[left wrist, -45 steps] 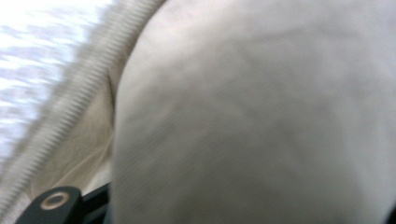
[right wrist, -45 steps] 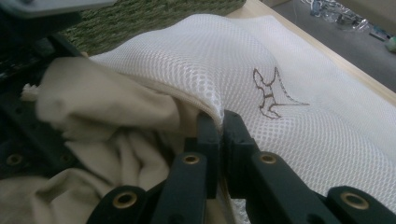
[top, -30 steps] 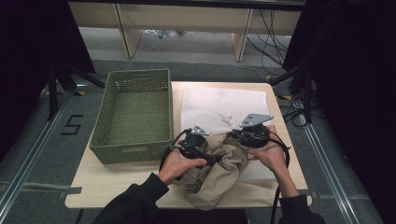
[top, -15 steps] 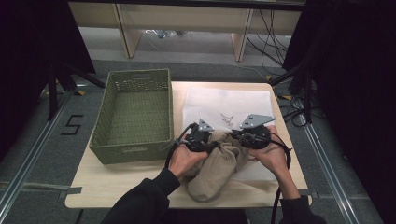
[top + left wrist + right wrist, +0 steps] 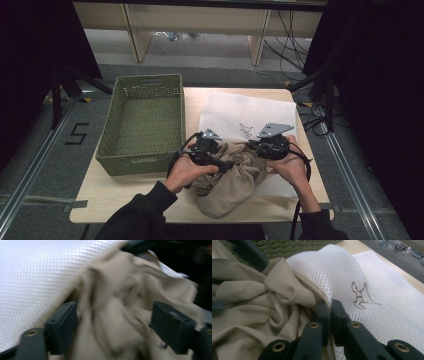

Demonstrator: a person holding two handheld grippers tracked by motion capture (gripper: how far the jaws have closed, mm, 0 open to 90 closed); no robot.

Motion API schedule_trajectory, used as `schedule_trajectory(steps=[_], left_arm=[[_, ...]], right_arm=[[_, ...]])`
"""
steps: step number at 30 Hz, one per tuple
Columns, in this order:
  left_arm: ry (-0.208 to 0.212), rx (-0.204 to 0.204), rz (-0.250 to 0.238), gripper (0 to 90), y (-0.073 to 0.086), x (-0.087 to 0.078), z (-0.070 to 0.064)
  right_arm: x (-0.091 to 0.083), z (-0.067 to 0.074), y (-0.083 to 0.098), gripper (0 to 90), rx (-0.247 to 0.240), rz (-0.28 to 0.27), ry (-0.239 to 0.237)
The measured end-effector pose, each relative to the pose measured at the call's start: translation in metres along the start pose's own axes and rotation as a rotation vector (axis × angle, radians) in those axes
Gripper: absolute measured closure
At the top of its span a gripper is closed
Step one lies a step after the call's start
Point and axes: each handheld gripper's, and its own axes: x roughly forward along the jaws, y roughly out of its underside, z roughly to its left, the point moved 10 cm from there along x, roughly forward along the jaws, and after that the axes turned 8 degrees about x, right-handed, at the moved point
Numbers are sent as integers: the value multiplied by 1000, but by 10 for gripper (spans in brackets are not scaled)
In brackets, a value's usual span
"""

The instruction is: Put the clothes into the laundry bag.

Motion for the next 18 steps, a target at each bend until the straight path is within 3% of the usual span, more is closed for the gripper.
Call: schedule_trajectory(steps=[3,4,6,8,11,13,14,15,16,18], left_arm=[[23,88,47,159,10,-5,-17],[20,99,61,156,14,-3,-21],[33,159,129,154,25,4,-20],[14,184,165,153,31,14,-15],[21,172,189,68,39,35,-15],[4,123,163,2,40,50,-17],[-4,146,160,56,40,52,-16],[-42,203,144,188,38,51,-12],[-70,204,112,430,34,52,-10],[-78,184,90,579,30,53,-6]], right_arm=[[0,2,1,873,19,7,-3],[0,2,1,873,24,8,-2],[0,0,0,873,8,4,10],[0,0,0,873,4,4,12],[1,0,0,873,2,1,11],[1,2,1,873,8,12,1],[2,2,1,873,-12,12,-6],[1,3,1,873,4,15,-4],[2,3,1,873,-13,13,-9],[1,3,0,874,-12,6,1]])
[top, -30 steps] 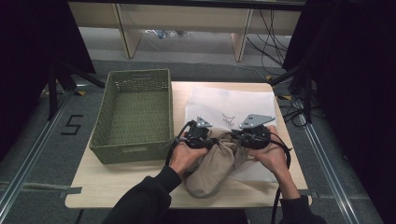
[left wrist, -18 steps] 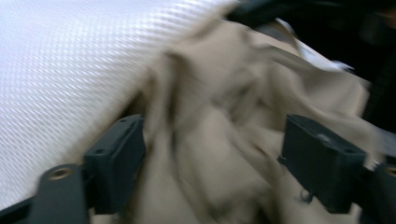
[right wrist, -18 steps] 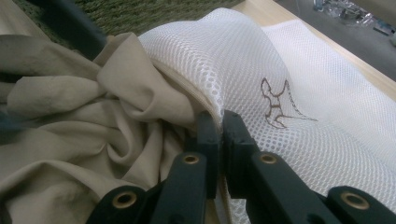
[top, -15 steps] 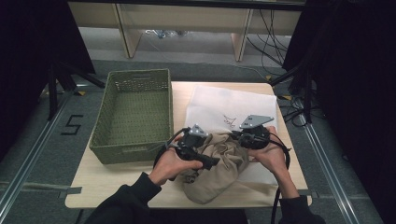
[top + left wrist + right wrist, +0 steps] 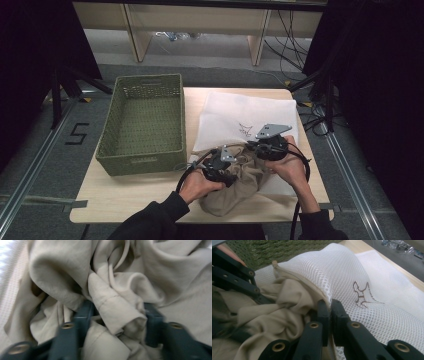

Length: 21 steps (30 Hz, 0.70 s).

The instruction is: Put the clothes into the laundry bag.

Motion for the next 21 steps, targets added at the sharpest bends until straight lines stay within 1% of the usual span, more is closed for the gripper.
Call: schedule_trajectory(steps=[1,2,3,4,5,6,7,9,10,11,12,13,14,15,16,17,18,19,20,21], left_arm=[[-17,-17,-16,620,-2,0,3],[-34,-29,-25,659,-5,-3,7],[-62,-41,-41,693,-9,-8,15],[-85,-59,-66,737,-14,-13,21],[-104,-76,-76,777,-18,-17,28],[-112,-87,-84,792,-22,-20,32],[-121,-119,-103,799,-27,-23,39],[-128,-129,-112,803,-34,-23,44],[-130,-134,-113,801,-35,-20,45],[-137,-129,-105,797,-35,-16,46],[-135,-131,-95,787,-33,-10,46],[-126,-156,-91,772,-31,-3,47],[-119,-173,-93,753,-30,0,47],[-104,-180,-96,724,-29,2,46],[-96,-182,-97,695,-28,1,46],[-90,-193,-103,633,-28,-1,45],[-80,-200,-104,564,-28,-4,44],[-65,-200,-103,511,-28,-8,41],[-58,-200,-108,457,-29,-13,39],[-51,-194,-114,409,-29,-19,37]], right_arm=[[-1,2,0,873,-2,7,-15],[-2,3,-1,874,-2,2,-12],[-4,4,-2,874,14,2,-9],[-6,5,-5,874,-1,-11,-11],[-9,5,-9,874,-8,-23,-5],[-11,8,-11,874,-12,-26,-10],[-12,8,-14,874,-17,-40,-11],[-16,12,-19,874,-16,-52,-16],[-17,14,-19,874,0,-47,-24],[-17,13,-21,874,-20,-57,-15],[-16,12,-19,874,-23,-44,-13],[-15,12,-17,874,-16,-40,-14],[-13,11,-14,874,-19,-29,-25],[-11,8,-13,874,-25,-35,-13],[-11,7,-10,874,-4,-24,-12],[-10,7,-7,874,2,-15,-19],[-9,4,-5,874,13,-17,-10],[-8,4,-4,874,17,-16,-24],[-8,2,-3,874,23,-13,-10],[-8,1,-3,874,28,-19,-7]])
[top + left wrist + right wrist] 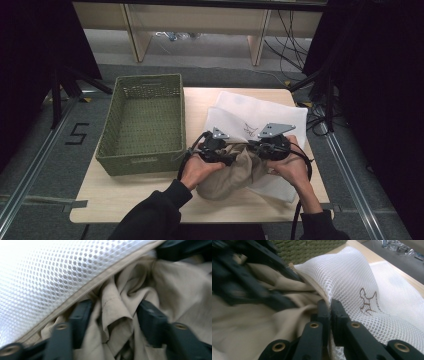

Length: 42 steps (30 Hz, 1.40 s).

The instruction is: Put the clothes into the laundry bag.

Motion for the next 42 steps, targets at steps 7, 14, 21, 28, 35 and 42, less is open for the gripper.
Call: schedule_trajectory(steps=[7,14,21,28,35,42], left_arm=[[10,84,9,178,15,-53,-17],[23,191,108,160,55,-45,-28],[10,236,119,421,60,-2,-20],[-17,171,25,807,22,1,-19],[-39,65,-74,819,-12,13,-14],[24,21,-47,479,5,17,-17]], right_arm=[[0,1,1,874,6,7,-10],[0,-1,0,873,-7,6,7],[2,4,2,873,-14,22,-11],[-3,10,-7,875,-39,2,-20],[-10,17,-15,874,-34,-24,-44],[-6,9,-7,874,-1,-15,-56]])
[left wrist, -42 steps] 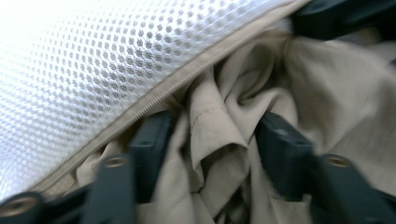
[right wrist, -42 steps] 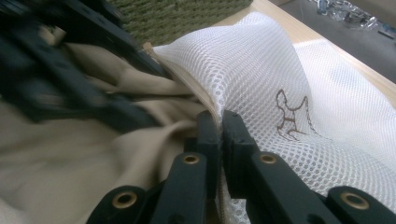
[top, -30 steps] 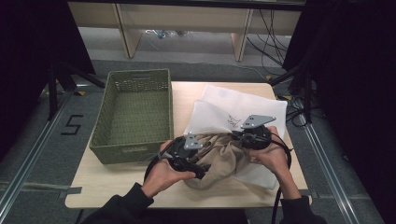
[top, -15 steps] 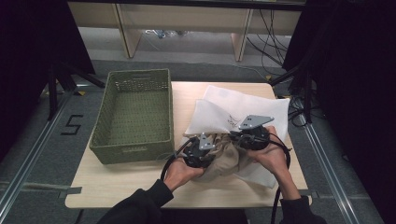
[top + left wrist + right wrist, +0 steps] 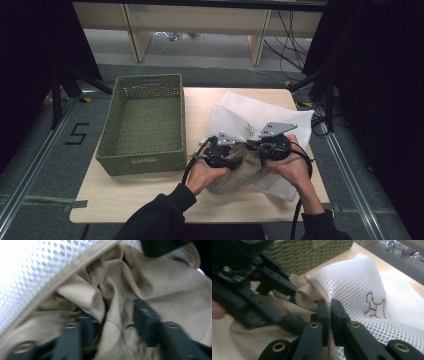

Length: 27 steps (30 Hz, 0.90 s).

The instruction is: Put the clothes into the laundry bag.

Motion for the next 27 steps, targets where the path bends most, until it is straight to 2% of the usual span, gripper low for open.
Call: schedule_trajectory(steps=[1,3,6,7,8,11,13,15,16,17,18,19,20,21,22,23,25,27], left_arm=[[4,12,9,411,2,-4,-1],[-5,34,20,294,6,-15,-2],[11,69,42,201,16,-35,-6],[17,87,57,171,22,-40,-8],[24,106,76,154,30,-45,-11],[33,139,109,158,48,-46,-15],[40,127,124,160,58,-39,-17],[20,154,138,159,64,-30,-16],[13,165,143,159,65,-25,-16],[19,187,141,224,65,-20,-17],[24,198,123,390,62,-16,-19],[16,206,117,487,59,-13,-18],[18,178,113,567,56,-8,-20],[22,186,101,669,51,-5,-21],[21,155,99,717,48,-2,-22],[20,162,102,751,45,1,-22],[-4,137,81,811,35,3,-20],[-24,117,54,829,23,4,-16]], right_arm=[[0,-2,0,874,5,-2,13],[1,0,2,874,14,14,7],[1,0,3,873,24,18,9],[2,-1,2,873,5,10,5],[1,-1,2,873,11,14,7],[2,-1,2,873,4,11,7],[2,-1,2,873,10,12,11],[2,-1,2,873,10,11,23],[3,-1,2,873,-8,11,18],[4,1,2,873,1,17,9],[4,0,2,873,-5,16,19],[5,2,3,873,1,24,8],[5,2,3,873,-3,25,16],[5,2,2,874,-11,21,19],[5,3,2,874,-12,16,14],[5,5,2,874,-11,23,3],[3,6,0,874,-13,15,5],[2,7,-1,874,-23,17,-2]])
